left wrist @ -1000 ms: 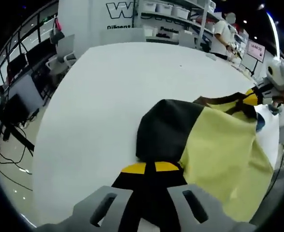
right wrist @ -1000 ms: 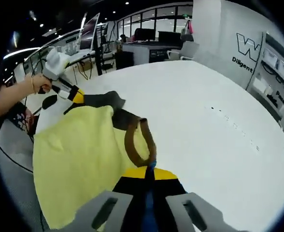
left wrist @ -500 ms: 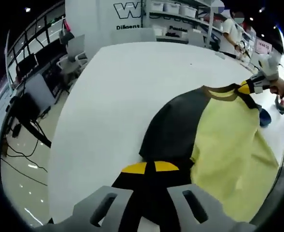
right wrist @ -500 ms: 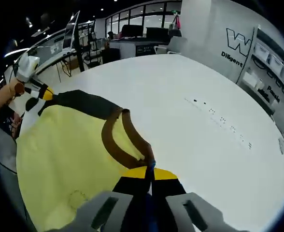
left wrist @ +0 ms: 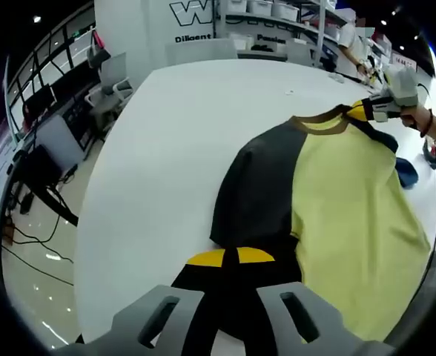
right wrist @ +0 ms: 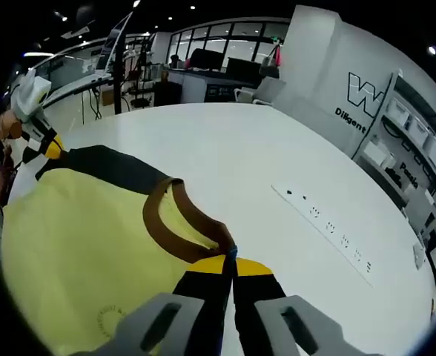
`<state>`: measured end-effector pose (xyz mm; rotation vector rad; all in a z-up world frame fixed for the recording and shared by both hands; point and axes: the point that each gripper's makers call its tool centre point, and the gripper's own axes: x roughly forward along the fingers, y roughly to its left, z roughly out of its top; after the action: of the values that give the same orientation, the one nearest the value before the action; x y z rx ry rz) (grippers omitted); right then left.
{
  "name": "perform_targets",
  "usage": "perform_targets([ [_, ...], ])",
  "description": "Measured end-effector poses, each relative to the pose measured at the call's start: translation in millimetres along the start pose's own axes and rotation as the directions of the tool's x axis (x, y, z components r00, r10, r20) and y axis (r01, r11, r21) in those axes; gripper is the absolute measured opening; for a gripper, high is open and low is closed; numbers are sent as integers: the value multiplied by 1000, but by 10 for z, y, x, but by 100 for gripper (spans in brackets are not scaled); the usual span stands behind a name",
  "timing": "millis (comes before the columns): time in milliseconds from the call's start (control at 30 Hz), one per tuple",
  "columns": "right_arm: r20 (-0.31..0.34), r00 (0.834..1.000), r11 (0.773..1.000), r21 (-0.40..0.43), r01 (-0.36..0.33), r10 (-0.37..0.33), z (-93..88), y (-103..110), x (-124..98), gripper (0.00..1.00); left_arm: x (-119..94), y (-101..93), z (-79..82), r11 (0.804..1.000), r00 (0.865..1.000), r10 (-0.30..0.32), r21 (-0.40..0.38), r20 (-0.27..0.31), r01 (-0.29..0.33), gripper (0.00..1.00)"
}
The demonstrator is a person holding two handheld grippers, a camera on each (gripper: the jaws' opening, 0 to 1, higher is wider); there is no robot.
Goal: Fold the garment on the visible template until the final outline fits inside the template.
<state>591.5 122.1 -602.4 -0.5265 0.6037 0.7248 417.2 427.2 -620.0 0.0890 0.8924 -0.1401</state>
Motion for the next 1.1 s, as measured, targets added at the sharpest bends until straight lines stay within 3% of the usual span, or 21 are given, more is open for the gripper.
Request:
perform_targets([
  [200, 22, 999, 999, 26, 42, -42, 60, -64, 145, 0, 38, 44, 47, 1000, 1000, 20, 4, 6, -20, 7],
  [500, 7, 996, 996, 40, 85, -86, 19, -140, 289, 0, 107, 132, 136, 998, 998, 58, -40, 26, -57, 7],
  [700, -8, 996, 995, 37, 90, -90, -41, -147, 320, 0, 131, 166, 182, 997, 996, 82, -19, 33, -81, 7],
  [833, -17, 997, 978, 193, 78, -76, -42, -133, 257, 0, 139, 178, 154, 995, 996, 90, -51, 24, -89, 8],
  [867, 24, 997, 973, 221, 70, -77, 39, -158, 223, 2, 141, 175, 138, 995, 996, 89, -55, 16, -88, 8],
  [1033, 69, 995, 959, 281, 45, -67, 143, -174, 46, 24, 139, 159, 108, 994, 995, 102, -41, 5, -102, 10],
  [1100, 81, 995, 953, 300, 37, -64, 151, -165, -33, 29, 117, 170, 140, 993, 992, 120, -7, 25, -120, 14],
])
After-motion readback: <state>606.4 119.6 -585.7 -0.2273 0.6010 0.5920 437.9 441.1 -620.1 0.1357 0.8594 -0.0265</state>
